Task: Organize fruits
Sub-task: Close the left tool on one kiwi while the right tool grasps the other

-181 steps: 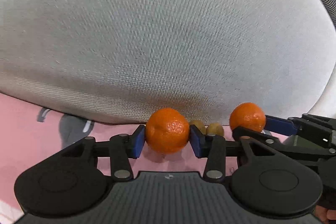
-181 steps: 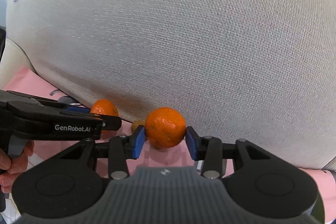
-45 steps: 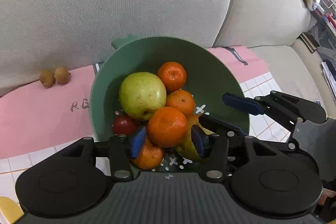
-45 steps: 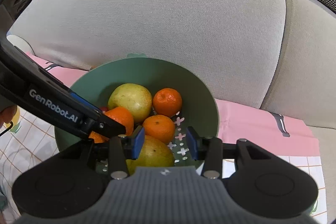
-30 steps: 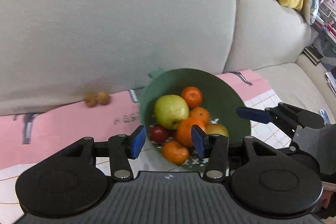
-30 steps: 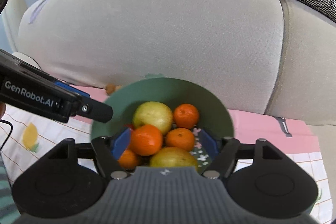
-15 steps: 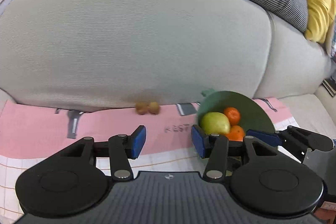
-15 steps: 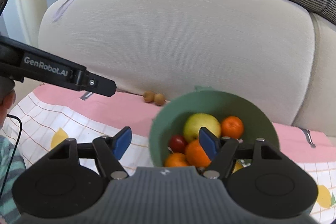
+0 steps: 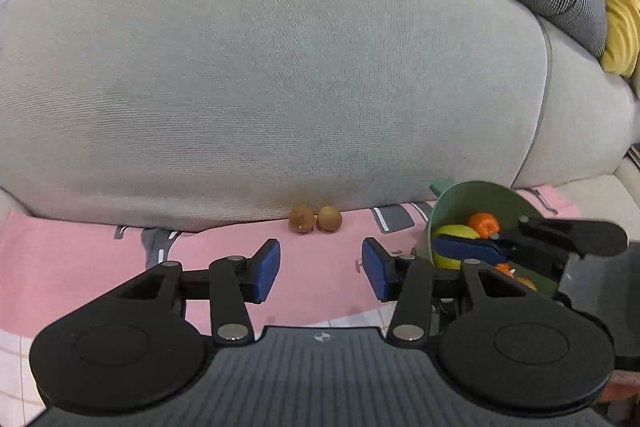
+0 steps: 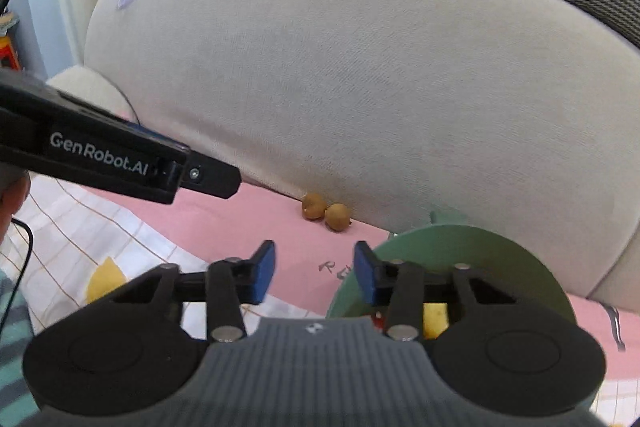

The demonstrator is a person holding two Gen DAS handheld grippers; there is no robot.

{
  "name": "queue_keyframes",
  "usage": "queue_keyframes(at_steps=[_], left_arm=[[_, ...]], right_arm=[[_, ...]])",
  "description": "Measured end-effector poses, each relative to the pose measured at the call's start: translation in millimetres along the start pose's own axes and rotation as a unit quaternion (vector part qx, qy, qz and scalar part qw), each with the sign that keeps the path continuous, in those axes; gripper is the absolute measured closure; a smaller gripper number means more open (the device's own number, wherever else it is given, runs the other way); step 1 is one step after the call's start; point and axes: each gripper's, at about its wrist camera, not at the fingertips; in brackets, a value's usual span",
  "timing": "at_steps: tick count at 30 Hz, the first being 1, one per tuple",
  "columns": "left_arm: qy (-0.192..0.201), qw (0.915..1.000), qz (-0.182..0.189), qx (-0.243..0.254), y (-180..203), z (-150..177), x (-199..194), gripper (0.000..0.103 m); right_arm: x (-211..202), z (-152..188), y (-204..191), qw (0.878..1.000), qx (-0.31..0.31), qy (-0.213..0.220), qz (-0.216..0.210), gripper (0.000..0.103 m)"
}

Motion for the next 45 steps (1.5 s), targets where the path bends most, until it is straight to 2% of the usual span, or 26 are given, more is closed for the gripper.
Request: queue_keyframes(at_steps=[5, 12, 17, 23, 27, 38, 45], left_arm=[[-0.019, 0.9997, 0.007, 0.010, -6, -11, 23, 0.054], [-0.045, 0.9988, 0.016, 0.006, -22, -25, 53, 0.056], [-0.057, 0.9982, 0.021, 0.005, -32, -33, 68, 0.056], [-0.070, 0.9965, 0.044, -0.011, -40, -43, 87, 0.059], [-0.081, 0.9953, 0.052, -0.012, -42, -48, 101, 0.060], [-0.098, 0.9935, 0.055, -0.019, -48, -49, 124, 0.060], [-0.100, 0.9928, 0.063, -0.021, -44, -44, 133, 0.065]], right_arm=[[26, -17, 6, 0.999, -0.029, -0.021, 0.004, 0.068], [66, -38, 19, 0.997, -0.040, -0.063, -0.013, 0.069], [85, -52, 22, 0.996, -0.050, -0.075, -0.014, 0.069], [107, -63, 23, 0.993, -0.072, -0.092, -0.007, 0.069], [119, -65, 29, 0.992, -0.070, -0.106, -0.011, 0.075], [134, -58, 35, 0.992, -0.059, -0.104, -0.033, 0.075], [146, -55, 27, 0.992, -0.055, -0.105, -0.036, 0.078]])
Point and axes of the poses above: each gripper's, at about its wrist camera, not at the fingertips, and x roughly the way its jaws point, y to its right, z to its underside, and after that the axes turned 15 degrees about -y, right-handed
